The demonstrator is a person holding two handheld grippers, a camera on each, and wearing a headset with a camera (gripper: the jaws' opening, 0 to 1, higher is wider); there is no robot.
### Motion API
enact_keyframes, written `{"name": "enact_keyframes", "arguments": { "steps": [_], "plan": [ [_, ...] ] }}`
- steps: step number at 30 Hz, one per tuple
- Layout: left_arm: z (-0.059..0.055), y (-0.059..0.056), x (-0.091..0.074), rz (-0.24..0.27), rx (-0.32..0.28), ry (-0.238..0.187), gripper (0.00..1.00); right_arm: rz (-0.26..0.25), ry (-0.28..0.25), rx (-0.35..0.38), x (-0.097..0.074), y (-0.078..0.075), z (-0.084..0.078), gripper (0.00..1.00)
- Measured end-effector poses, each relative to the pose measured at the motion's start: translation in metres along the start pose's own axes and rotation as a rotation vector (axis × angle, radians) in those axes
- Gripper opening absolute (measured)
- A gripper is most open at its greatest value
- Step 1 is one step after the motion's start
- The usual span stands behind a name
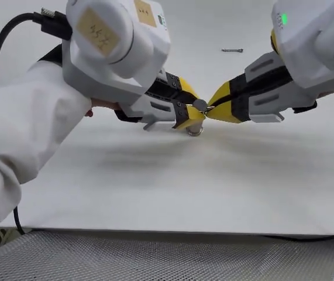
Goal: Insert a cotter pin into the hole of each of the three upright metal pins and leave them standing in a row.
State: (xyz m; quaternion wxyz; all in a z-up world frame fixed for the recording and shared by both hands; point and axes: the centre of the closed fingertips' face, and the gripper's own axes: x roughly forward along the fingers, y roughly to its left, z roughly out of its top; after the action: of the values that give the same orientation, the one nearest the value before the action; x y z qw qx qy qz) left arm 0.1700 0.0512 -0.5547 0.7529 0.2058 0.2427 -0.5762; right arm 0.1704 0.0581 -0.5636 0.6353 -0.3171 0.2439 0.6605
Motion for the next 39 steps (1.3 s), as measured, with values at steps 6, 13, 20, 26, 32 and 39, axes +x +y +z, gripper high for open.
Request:
{"name": "enact_keyframes", "arguments": {
  "steps": [6,13,20,26,32,39],
  "plan": [
    [0.003,-0.003,0.001,-0.003,0.001,0.002,0.1,0.012,0.013,-0.042,0.002,-0.001,-0.001,0.0],
    [0.002,-0.002,0.001,-0.004,-0.001,0.002,0.1,0.015,0.008,-0.034,0.003,-0.001,-0.001,0.0],
    [0.005,-0.002,-0.005,0.005,0.005,-0.012,0.19,-0.008,-0.008,0.005,0.002,-0.003,0.0,0.12],
    [-0.001,-0.008,-0.021,-0.002,-0.028,-0.029,0.32,-0.038,-0.04,0.068,-0.004,-0.006,0.005,0.14],
    [-0.01,-0.018,-0.034,0.002,-0.099,-0.054,0.52,-0.039,-0.07,0.11,-0.004,-0.003,0.008,0.16],
    [-0.028,-0.014,-0.043,0.063,-0.189,-0.07,0.7,-0.062,-0.064,0.137,0.003,-0.004,0.01,0.17]
  ]
}}
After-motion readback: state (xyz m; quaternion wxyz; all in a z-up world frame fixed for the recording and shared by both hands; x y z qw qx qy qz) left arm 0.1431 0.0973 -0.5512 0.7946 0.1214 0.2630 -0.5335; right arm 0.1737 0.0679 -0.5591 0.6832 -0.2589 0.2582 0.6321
